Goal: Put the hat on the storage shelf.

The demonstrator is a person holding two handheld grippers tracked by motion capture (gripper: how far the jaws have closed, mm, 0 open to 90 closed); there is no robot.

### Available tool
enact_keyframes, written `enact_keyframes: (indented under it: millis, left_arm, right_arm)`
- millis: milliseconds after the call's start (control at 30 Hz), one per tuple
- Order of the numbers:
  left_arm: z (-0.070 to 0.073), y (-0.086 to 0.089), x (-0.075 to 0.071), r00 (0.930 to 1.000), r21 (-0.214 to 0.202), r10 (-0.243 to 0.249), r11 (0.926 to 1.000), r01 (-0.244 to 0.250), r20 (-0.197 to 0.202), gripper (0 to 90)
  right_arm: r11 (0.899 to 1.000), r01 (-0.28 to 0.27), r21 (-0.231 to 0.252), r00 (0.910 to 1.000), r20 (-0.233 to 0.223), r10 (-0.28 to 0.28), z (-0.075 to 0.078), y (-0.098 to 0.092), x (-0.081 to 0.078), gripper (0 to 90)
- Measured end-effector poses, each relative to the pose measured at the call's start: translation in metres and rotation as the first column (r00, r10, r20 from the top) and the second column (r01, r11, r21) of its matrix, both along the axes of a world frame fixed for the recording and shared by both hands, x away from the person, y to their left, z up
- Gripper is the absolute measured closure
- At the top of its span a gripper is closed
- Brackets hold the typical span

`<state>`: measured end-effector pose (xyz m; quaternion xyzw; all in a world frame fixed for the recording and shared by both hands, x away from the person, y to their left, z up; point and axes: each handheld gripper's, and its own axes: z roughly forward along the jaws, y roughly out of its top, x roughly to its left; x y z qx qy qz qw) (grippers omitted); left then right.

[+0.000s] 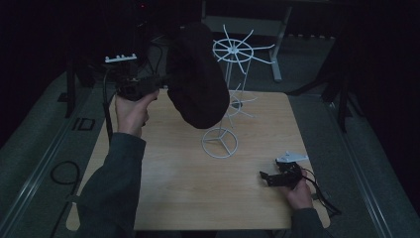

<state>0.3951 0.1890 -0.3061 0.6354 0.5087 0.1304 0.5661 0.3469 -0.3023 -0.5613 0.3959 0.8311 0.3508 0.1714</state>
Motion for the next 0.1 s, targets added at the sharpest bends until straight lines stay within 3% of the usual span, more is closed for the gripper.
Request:
enact_keyframes:
  millis: [100]
  left_arm:
    - [0.0001,0.0005,-0.0044,0.9999,0.001,-0.006,1.0000,0.006,0.012,41.5]
  right_arm:
    - [1.000,0.000,0.000,1.0000,0.000,0.000,0.0000,0.0000,0.0000,11.4]
